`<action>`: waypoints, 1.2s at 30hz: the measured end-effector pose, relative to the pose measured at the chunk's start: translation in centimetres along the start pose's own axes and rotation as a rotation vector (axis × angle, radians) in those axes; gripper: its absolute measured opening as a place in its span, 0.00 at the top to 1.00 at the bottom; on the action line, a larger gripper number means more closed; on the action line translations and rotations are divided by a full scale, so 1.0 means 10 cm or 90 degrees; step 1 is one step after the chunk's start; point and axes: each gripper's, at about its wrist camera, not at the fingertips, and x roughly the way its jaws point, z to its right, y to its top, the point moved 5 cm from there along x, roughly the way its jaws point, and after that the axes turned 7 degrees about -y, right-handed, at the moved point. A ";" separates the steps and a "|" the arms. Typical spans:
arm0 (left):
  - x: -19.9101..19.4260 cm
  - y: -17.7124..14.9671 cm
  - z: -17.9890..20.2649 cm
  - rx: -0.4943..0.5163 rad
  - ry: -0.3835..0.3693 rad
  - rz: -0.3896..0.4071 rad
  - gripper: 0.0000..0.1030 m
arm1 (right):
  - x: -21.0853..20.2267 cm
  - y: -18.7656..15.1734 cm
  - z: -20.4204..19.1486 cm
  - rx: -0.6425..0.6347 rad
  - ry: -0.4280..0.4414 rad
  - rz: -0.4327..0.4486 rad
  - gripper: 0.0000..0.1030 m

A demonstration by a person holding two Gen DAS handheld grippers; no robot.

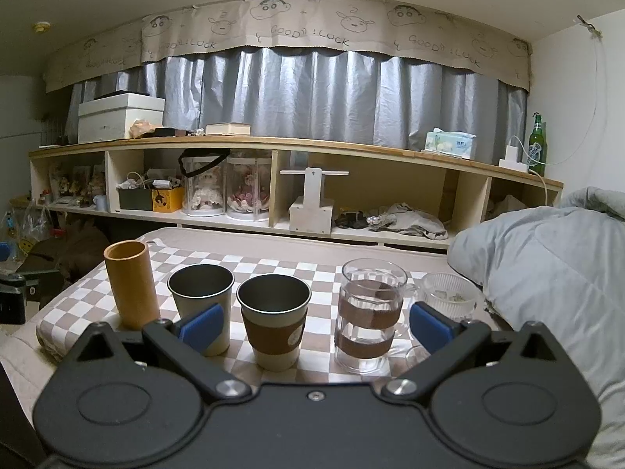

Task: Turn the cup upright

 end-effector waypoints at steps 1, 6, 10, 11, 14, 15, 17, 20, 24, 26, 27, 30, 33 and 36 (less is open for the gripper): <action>0.00 -0.01 0.00 -0.001 0.000 0.000 0.00 | 0.00 0.00 0.00 0.000 0.000 0.000 0.00; 0.00 -0.02 -0.01 -0.001 0.000 -0.001 0.00 | 0.00 0.00 0.00 -0.001 0.000 0.000 0.00; 0.00 -0.02 -0.02 -0.001 0.000 -0.001 0.00 | 0.00 0.00 -0.01 -0.001 0.000 0.000 0.00; 0.00 -0.02 -0.02 -0.001 0.000 -0.002 0.00 | 0.00 0.00 -0.01 -0.001 0.000 0.000 0.00; 0.01 -0.04 -0.02 -0.002 0.002 -0.005 0.00 | -0.01 0.00 -0.01 -0.002 -0.001 0.000 0.00; 0.02 -0.05 -0.02 -0.002 0.003 -0.005 0.00 | -0.01 0.00 -0.01 -0.002 -0.001 0.000 0.00; 0.02 -0.06 -0.02 -0.004 0.002 -0.006 0.00 | 0.00 -0.01 -0.01 -0.003 -0.001 -0.001 0.00; 0.02 -0.06 -0.02 -0.003 0.002 -0.007 0.00 | 0.00 -0.03 0.00 -0.003 0.000 -0.003 0.00; 0.02 -0.07 -0.02 -0.003 0.002 -0.008 0.00 | 0.00 -0.04 0.00 -0.007 0.001 -0.003 0.00; 0.02 -0.07 -0.02 -0.004 0.002 -0.008 0.00 | 0.01 -0.04 0.01 -0.007 0.002 -0.002 0.00; 0.03 -0.07 -0.02 -0.003 0.002 -0.009 0.00 | 0.01 -0.03 0.01 -0.008 0.002 -0.002 0.00; 0.03 -0.06 -0.02 -0.002 0.002 -0.008 0.00 | 0.00 -0.03 0.00 -0.009 0.002 -0.001 0.00; 0.03 -0.06 -0.02 -0.002 0.002 -0.009 0.00 | 0.00 -0.02 0.00 -0.008 0.002 -0.002 0.00; 0.03 -0.06 -0.02 -0.003 0.002 -0.009 0.00 | 0.00 -0.02 0.00 -0.009 0.002 -0.001 0.00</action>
